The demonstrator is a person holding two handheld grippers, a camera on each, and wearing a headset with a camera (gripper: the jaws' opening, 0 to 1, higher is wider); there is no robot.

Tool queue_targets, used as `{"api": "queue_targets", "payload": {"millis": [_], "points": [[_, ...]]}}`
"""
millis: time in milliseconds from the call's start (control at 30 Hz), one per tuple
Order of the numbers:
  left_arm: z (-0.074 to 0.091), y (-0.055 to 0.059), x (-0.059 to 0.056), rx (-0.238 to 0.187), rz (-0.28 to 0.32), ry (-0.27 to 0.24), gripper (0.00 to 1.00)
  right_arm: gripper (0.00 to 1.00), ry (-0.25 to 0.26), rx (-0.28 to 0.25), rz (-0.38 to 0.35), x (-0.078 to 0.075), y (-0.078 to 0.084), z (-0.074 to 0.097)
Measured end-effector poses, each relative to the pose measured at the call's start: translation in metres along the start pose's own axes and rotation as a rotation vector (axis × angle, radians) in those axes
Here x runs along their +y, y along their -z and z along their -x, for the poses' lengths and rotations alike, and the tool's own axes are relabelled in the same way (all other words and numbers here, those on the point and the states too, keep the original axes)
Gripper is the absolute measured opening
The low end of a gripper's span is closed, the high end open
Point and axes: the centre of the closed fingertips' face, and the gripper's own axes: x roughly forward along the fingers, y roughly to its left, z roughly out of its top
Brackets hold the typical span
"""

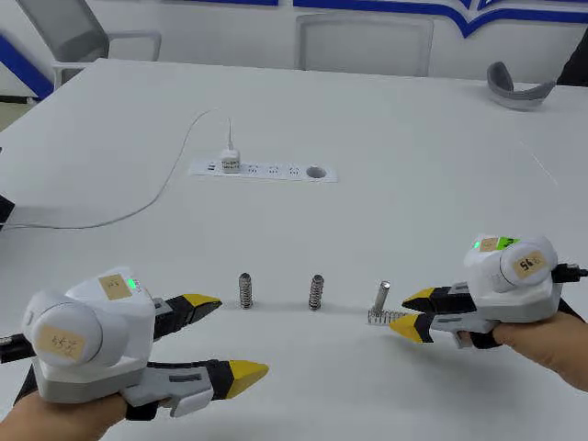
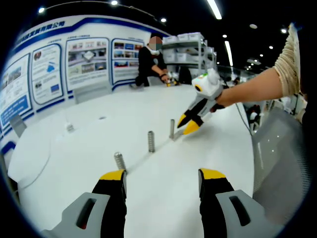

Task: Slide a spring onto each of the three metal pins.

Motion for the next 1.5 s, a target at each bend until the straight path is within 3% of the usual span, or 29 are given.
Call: {"api": "queue_targets", "payload": {"millis": [1067, 1500], "points": [[-0.001, 0.003, -0.001, 0.007, 0.004, 0.003, 0.59, 0.16, -0.028, 0.039, 0.011, 0.006, 0.011, -0.005], [-0.003, 0.004, -0.002, 0.008, 0.004, 0.009, 0.58, 0.13, -0.032, 0.071, 0.055, 0.01, 0.014, -0.007]]}}
